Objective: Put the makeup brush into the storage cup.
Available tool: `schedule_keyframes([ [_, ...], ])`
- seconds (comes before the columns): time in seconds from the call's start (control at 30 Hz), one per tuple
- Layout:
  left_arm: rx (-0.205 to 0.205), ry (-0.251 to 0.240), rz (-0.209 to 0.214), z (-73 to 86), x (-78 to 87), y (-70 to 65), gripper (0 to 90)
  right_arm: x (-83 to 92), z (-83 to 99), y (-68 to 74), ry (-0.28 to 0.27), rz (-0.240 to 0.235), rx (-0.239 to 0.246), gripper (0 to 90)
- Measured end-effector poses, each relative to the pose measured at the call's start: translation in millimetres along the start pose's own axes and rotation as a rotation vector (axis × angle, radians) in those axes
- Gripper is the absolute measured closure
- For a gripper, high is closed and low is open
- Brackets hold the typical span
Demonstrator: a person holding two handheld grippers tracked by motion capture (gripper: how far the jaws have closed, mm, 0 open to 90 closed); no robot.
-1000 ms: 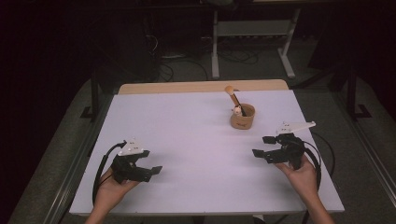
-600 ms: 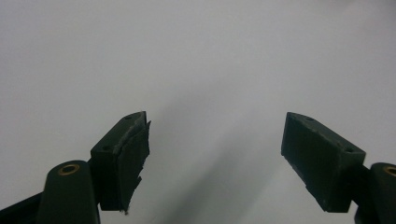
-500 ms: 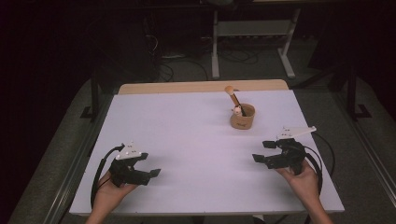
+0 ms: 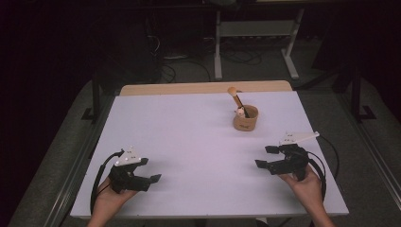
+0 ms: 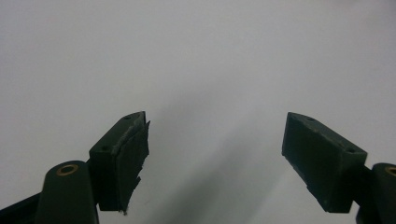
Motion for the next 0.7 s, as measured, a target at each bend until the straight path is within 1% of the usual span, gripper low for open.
schedule_keyframes([
  [0.03, -0.003, 0.001, 0.002, 0.8, 0.4, 0.3, 22.2, 0.1, 0.6, -0.1, 0.001, -0.001, 0.000, 26.2],
  [0.17, 0.018, -0.005, 0.001, 3.9, 0.5, -0.3, 22.0, -0.2, 4.1, 0.9, 0.001, -0.003, -0.013, 26.0],
  [0.27, 0.010, -0.004, 0.004, 5.2, 0.5, -0.7, 21.9, 0.1, 6.9, 1.9, 0.001, -0.005, -0.023, 25.4],
  [0.33, 0.011, -0.004, 0.004, 6.4, 0.2, -2.4, 21.9, 0.5, 8.6, 1.5, 0.002, -0.003, -0.015, 25.2],
  [0.4, 0.009, 0.000, 0.007, 8.0, -0.2, -3.2, 21.7, 1.9, 9.9, 1.9, -0.003, -0.001, -0.021, 25.1],
  [0.43, 0.017, -0.006, 0.007, 8.4, -0.8, -3.9, 21.5, 2.4, 11.0, 1.8, -0.006, 0.000, -0.020, 24.9],
  [0.53, 0.010, -0.008, 0.008, 10.1, -0.3, -4.0, 21.1, 4.1, 14.3, 2.7, -0.005, -0.001, -0.020, 24.4],
  [0.6, 0.015, -0.006, 0.009, 11.4, 0.1, -4.6, 20.6, 5.5, 15.9, 3.7, -0.008, -0.003, -0.015, 23.8],
  [0.7, 0.010, -0.005, 0.007, 13.3, 0.6, -5.4, 20.5, 8.4, 17.3, 5.9, -0.015, -0.003, -0.011, 23.7],
])
Point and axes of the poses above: each handheld gripper's, and its own axes: x roughly backward along the jaws, z roughly out of its underside, y roughly to its left, the point moved 5 cm from there along -x, roughly forward along the jaws, and after that the axes turned 12 degrees about -y, right-handed, at the moved point
